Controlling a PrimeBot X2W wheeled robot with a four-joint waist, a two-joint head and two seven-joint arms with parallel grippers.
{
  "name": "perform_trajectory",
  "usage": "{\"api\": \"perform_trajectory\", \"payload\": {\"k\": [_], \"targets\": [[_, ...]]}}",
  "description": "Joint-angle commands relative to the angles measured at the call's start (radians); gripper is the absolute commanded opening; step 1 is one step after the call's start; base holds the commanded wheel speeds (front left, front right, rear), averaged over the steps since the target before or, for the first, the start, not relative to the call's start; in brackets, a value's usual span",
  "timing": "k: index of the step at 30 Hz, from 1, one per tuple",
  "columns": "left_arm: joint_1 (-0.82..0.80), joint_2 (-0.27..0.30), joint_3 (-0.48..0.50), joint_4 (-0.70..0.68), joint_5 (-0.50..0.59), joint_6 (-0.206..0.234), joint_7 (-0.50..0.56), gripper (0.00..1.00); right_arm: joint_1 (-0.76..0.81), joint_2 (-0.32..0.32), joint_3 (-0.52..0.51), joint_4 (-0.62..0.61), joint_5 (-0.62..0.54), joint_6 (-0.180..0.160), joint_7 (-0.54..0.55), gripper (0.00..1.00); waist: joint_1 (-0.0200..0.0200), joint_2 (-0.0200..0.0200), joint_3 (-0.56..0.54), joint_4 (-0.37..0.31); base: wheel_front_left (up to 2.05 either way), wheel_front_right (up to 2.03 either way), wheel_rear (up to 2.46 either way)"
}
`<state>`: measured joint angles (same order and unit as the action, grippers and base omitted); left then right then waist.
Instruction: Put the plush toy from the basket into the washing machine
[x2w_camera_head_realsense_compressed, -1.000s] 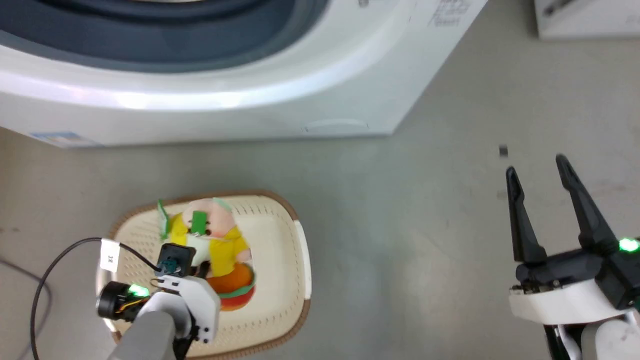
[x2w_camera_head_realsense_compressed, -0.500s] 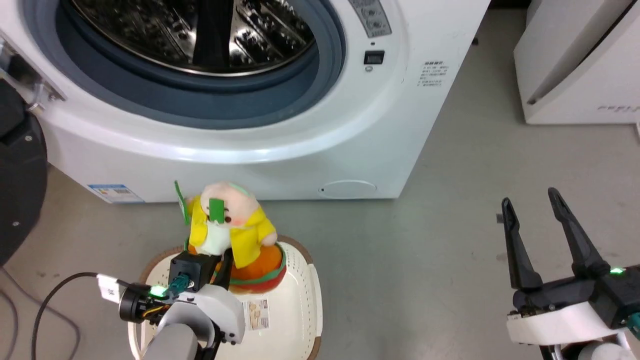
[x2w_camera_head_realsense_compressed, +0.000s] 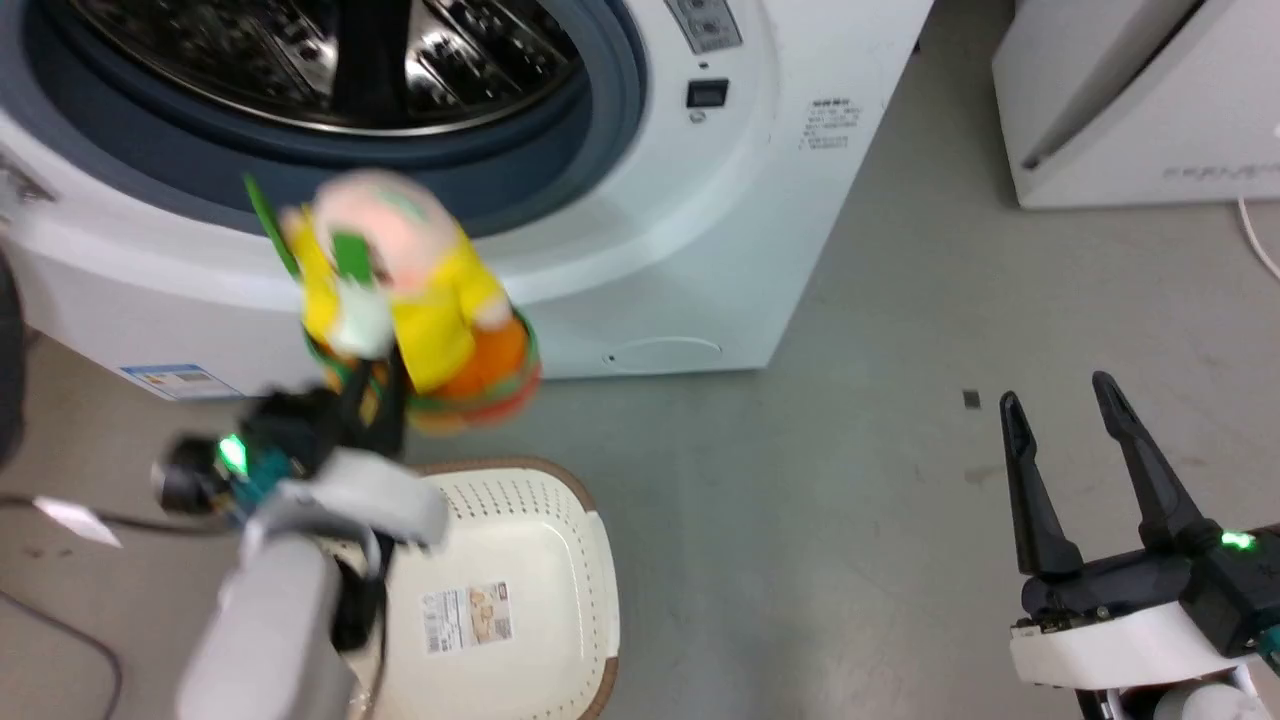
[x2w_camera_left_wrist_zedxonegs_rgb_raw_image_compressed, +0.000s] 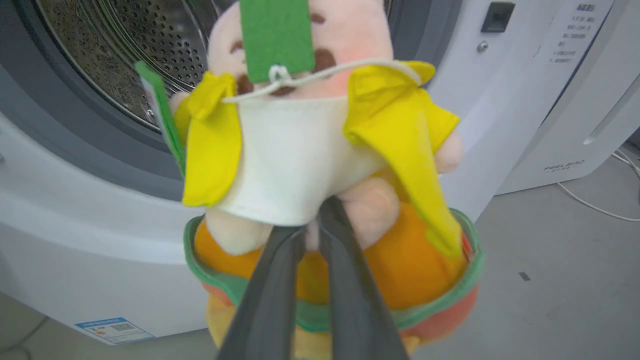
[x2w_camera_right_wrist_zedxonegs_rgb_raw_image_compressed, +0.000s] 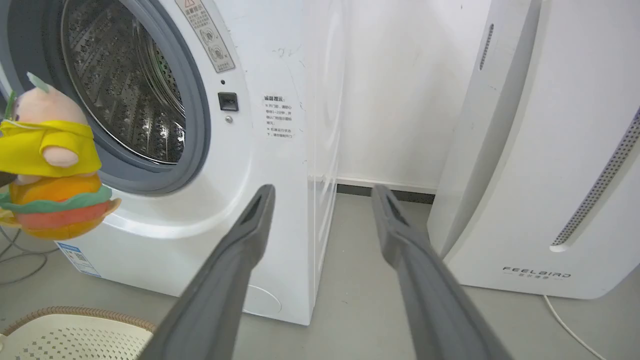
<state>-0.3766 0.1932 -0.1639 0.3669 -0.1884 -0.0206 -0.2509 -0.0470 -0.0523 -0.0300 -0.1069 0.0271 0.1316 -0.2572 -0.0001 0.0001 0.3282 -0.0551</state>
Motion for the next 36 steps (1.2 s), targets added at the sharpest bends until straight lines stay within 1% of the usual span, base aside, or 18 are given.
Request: {"api": "perform_trajectory", "payload": {"k": [1,6,10,14,21,29,36], "targets": [[-0.054,0.017,0.015,-0.023,-0.008,0.0,0.006,0.0,-0.017,0.002,0.001,-0.007,0.006,-0.001,-0.005,1.0,0.0001,-0.0001,0.044,-0.025,0.0,0.0,0.0],[-0.209,0.079,0.051,-0.073,-0.017,-0.009,0.069,0.0,-0.045,0.002,0.002,-0.019,0.019,-0.001,-0.005,1.0,0.0001,-0.0001,0.139,-0.062,0.0,0.0,0.0],[-0.377,0.138,0.072,-0.078,-0.019,-0.025,0.151,0.0,-0.074,0.002,0.009,-0.027,0.029,-0.001,-0.005,1.0,0.0001,-0.0001,0.227,-0.093,0.0,0.0,0.0],[-0.562,0.198,0.081,-0.029,-0.02,-0.049,0.227,0.0,-0.108,0.002,0.018,-0.034,0.048,-0.001,-0.005,1.0,0.0001,-0.0001,0.313,-0.127,0.0,0.0,0.0],[-0.818,0.256,0.076,0.115,-0.007,-0.061,0.315,0.0,-0.145,0.002,0.034,-0.036,0.088,-0.001,-0.005,1.0,0.0001,-0.0001,0.429,-0.17,0.0,0.0,0.0],[-0.96,0.311,0.038,0.284,0.045,-0.06,0.352,0.0,-0.155,0.002,0.06,-0.034,0.113,-0.001,-0.005,1.0,0.0001,-0.0001,0.488,-0.207,0.0,0.0,0.0],[-1.009,0.326,0.014,0.407,0.049,-0.07,0.389,0.0,-0.156,0.002,0.077,-0.038,0.117,-0.001,-0.005,1.0,0.0001,-0.0001,0.51,-0.217,0.0,0.0,0.0]]}}
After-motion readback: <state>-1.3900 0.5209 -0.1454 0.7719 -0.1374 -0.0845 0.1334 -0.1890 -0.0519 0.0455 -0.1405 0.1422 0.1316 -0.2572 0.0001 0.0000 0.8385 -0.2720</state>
